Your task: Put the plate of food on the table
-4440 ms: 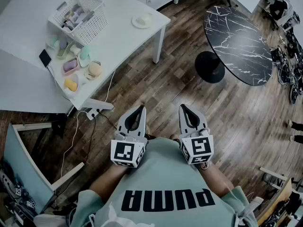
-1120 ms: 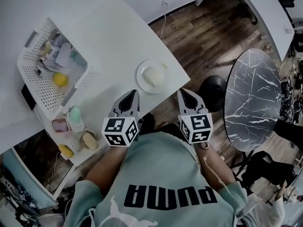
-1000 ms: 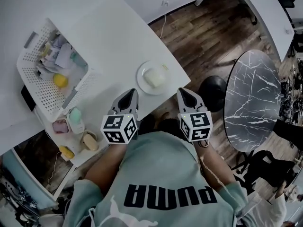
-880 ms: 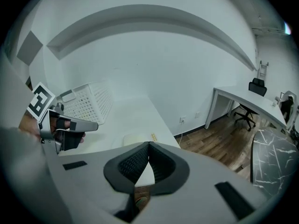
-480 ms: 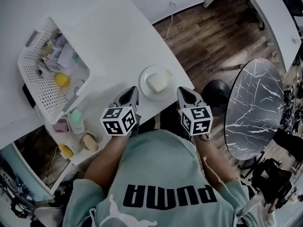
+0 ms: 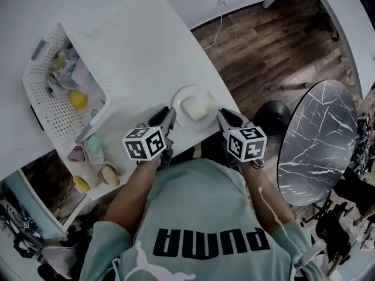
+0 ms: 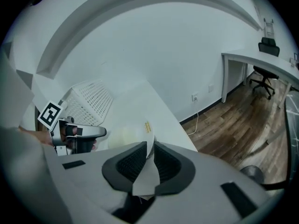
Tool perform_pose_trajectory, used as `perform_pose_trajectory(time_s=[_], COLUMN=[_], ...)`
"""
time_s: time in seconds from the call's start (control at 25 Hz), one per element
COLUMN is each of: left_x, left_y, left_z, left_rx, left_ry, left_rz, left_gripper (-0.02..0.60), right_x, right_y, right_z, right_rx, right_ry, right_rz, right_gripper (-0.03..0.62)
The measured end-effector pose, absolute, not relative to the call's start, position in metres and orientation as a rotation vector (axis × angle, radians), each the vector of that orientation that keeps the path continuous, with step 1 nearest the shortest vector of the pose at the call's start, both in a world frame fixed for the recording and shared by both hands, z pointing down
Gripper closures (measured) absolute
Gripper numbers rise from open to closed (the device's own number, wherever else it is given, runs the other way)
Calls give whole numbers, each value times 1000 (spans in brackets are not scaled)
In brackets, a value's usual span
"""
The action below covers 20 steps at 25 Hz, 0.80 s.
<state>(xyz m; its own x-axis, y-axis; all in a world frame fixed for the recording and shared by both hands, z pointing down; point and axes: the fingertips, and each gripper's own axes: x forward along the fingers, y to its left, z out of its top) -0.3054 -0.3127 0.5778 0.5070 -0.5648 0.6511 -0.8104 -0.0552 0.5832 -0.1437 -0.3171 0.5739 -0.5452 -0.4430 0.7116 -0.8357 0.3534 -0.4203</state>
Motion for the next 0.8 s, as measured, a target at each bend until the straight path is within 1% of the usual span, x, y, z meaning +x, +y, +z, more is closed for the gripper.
perform_pose_trajectory(time_s=[0.08, 0.36, 0.68, 0.8], left_x=[-306, -306, -296, -296], left_y=[-315, -318, -318, -318], left_z=[584, 594, 598, 600], left_rx=[1717, 1678, 1670, 1633], left_ry=[-1171, -1147, -1078, -1076], left_rz=[318, 344, 372, 348], left_gripper=[492, 492, 492, 509], right_x=[-143, -148, -157, -157], right_y=[-321, -327, -324, -324], right_z=[578, 584, 591, 591], right_rx=[1097, 1020, 986, 1009], right_ry=[-2137, -2138, -2110, -2102], right_rz=[1132, 1299, 1397, 1433], right_gripper=[551, 551, 551, 551])
